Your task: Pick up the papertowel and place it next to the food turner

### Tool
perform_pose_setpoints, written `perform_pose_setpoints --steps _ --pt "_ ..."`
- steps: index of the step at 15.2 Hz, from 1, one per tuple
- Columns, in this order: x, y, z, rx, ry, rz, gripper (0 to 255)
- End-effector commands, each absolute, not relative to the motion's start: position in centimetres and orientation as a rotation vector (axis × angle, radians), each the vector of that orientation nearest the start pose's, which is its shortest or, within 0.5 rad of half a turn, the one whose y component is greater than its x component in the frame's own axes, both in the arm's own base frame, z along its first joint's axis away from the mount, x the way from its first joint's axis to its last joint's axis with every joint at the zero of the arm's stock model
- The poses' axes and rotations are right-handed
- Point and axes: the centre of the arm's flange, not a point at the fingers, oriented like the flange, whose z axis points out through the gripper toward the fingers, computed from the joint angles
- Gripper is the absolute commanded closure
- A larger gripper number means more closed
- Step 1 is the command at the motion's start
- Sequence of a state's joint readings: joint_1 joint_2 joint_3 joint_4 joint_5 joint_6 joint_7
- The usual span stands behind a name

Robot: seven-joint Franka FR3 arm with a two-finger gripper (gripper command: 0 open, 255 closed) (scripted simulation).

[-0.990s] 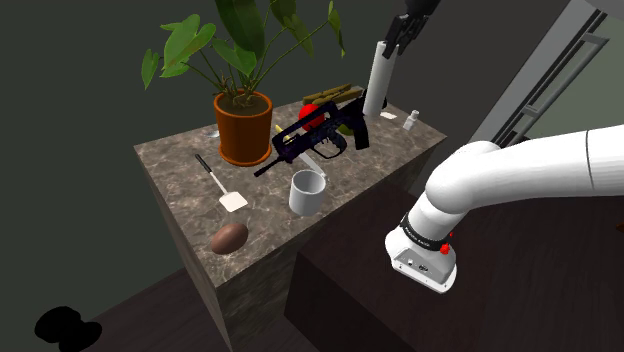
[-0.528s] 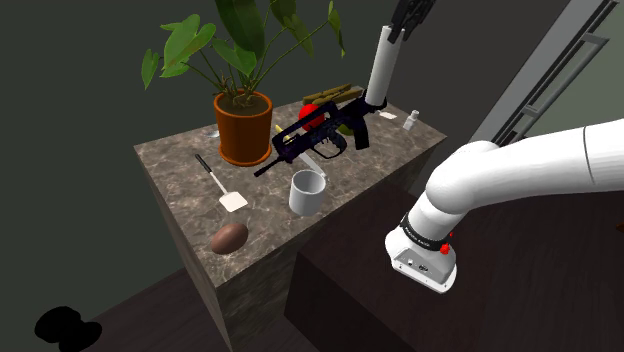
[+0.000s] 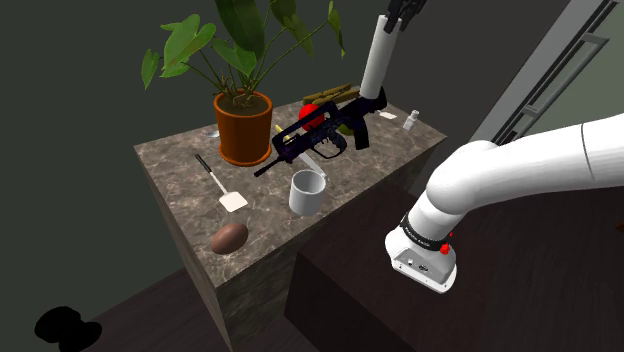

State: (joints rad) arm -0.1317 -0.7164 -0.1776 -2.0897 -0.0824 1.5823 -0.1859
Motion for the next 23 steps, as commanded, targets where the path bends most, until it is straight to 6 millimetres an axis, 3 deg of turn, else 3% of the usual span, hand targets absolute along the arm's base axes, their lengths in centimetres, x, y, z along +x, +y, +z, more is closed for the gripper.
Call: perform_pose_setpoints --steps 1,23 --pt "31.4 -11.2 68.1 -3.133 0.157 -0.319 255" --pt "44.2 13.4 59.4 -3.133 0.157 -0.319 255"
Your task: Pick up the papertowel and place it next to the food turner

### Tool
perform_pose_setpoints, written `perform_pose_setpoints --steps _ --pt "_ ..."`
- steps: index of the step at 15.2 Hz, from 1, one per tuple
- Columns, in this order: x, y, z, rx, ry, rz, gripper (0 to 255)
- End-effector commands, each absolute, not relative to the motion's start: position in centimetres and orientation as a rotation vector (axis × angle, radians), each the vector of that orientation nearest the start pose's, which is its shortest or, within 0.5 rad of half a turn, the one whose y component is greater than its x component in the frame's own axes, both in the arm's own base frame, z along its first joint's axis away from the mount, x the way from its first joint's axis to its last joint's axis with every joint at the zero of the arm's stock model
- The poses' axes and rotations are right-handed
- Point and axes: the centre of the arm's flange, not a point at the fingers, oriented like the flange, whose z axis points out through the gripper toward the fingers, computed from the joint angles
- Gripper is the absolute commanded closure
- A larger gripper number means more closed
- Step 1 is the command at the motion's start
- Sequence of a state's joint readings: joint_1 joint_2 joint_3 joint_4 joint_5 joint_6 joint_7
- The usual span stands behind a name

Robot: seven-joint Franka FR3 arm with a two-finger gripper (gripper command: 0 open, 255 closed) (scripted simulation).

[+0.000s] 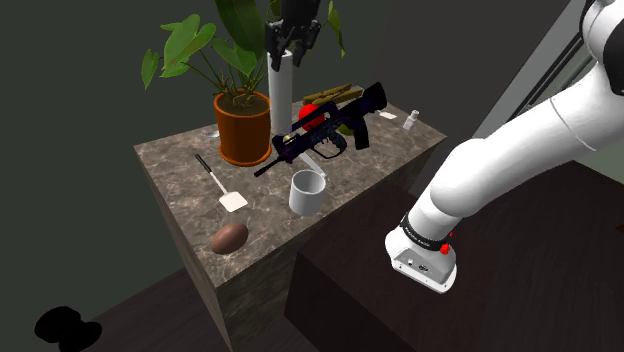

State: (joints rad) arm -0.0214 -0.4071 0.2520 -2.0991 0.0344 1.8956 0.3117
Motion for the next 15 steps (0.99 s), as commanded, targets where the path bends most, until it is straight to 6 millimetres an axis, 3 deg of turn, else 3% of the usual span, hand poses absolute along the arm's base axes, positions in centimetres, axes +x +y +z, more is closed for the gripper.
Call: perform_pose_setpoints --steps 1,15 --pt "44.8 14.5 59.0 -3.133 0.157 -0.319 255" --pt "52.9 30.2 53.5 -3.133 0.157 -0.319 255"
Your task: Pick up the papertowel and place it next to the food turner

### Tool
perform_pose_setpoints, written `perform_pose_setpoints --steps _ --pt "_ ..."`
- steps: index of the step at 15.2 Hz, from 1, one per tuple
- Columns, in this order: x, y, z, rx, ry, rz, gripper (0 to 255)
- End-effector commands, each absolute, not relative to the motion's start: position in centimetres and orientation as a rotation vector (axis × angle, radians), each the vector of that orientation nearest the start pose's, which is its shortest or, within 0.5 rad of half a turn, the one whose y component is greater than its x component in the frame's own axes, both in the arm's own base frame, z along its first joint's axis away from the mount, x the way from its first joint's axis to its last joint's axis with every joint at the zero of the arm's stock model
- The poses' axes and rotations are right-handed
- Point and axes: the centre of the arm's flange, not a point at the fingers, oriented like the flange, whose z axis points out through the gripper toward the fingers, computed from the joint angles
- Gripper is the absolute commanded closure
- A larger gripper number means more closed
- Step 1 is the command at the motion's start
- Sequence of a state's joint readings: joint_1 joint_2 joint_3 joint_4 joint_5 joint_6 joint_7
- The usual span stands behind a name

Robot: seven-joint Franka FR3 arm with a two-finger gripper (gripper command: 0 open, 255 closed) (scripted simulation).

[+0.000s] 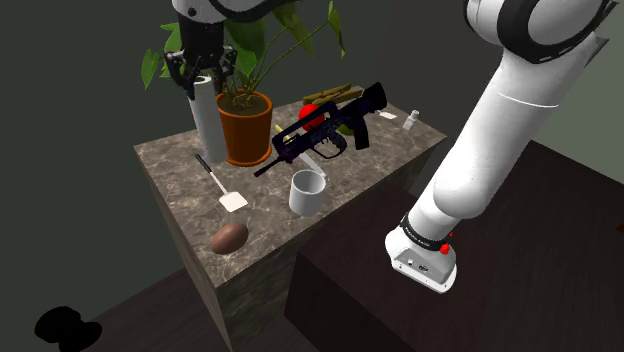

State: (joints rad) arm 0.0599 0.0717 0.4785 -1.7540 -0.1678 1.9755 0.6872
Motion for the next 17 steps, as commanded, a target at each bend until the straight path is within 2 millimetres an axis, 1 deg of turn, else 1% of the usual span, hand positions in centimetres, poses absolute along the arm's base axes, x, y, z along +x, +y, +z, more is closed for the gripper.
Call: perform_pose_setpoints --steps 1,9,10,17 --pt "53.5 31.3 53.1 -3.133 0.157 -0.319 255" --pt "58.1 40.2 50.0 -3.133 0.157 -0.319 255" --pt "58.5 40.8 49.7 -3.133 0.157 -0.319 255" --pt "58.5 40.8 46.1 -3.133 0.157 -0.319 255"
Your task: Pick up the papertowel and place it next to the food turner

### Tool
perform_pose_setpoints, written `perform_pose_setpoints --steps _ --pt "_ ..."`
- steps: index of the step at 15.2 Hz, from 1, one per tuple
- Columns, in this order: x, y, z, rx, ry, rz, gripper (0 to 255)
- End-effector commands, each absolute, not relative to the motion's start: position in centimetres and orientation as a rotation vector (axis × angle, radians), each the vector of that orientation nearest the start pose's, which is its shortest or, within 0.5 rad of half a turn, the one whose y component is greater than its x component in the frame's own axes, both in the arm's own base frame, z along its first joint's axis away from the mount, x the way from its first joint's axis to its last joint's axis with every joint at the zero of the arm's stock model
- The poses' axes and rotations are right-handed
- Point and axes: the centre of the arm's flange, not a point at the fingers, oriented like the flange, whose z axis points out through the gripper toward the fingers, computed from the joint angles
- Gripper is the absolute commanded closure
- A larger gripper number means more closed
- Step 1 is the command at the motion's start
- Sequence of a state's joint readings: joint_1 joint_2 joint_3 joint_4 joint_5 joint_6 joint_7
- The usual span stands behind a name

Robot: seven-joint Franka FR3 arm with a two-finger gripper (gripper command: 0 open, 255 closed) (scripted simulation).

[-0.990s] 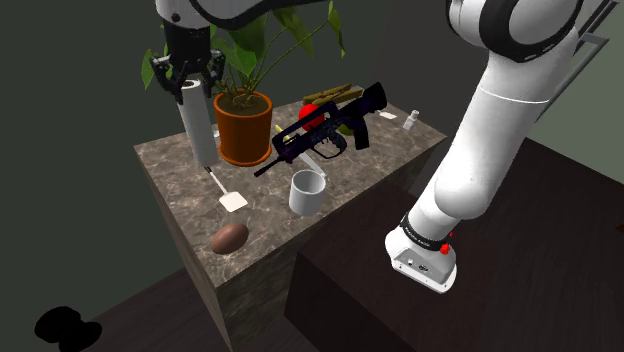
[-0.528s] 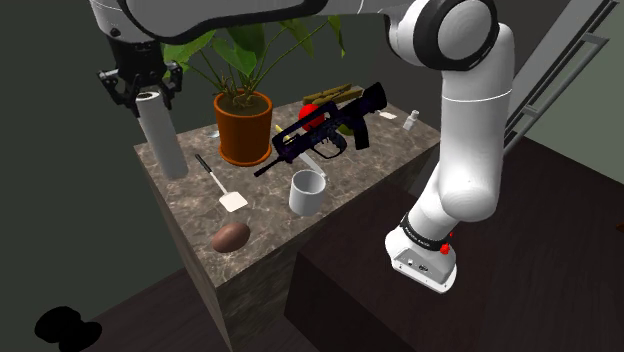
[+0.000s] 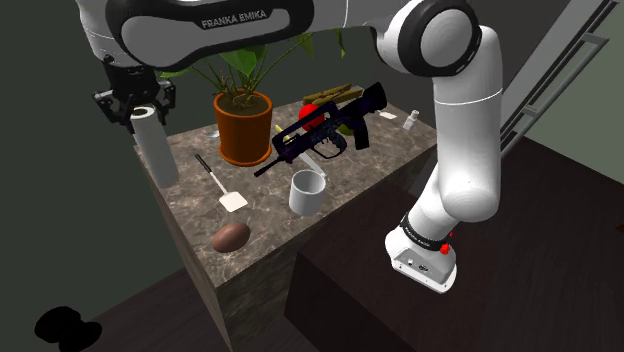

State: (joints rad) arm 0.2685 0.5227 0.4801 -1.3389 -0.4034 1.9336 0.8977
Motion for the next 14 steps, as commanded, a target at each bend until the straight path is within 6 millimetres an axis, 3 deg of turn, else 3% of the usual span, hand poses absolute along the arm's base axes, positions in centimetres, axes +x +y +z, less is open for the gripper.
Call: perform_pose_setpoints --steps 1,6,14 --pt "58.5 40.8 45.5 -3.133 0.157 -0.319 255" --pt "58.5 40.8 42.5 -3.133 0.157 -0.319 255" --pt "58.5 40.8 42.5 -3.133 0.157 -0.319 255"
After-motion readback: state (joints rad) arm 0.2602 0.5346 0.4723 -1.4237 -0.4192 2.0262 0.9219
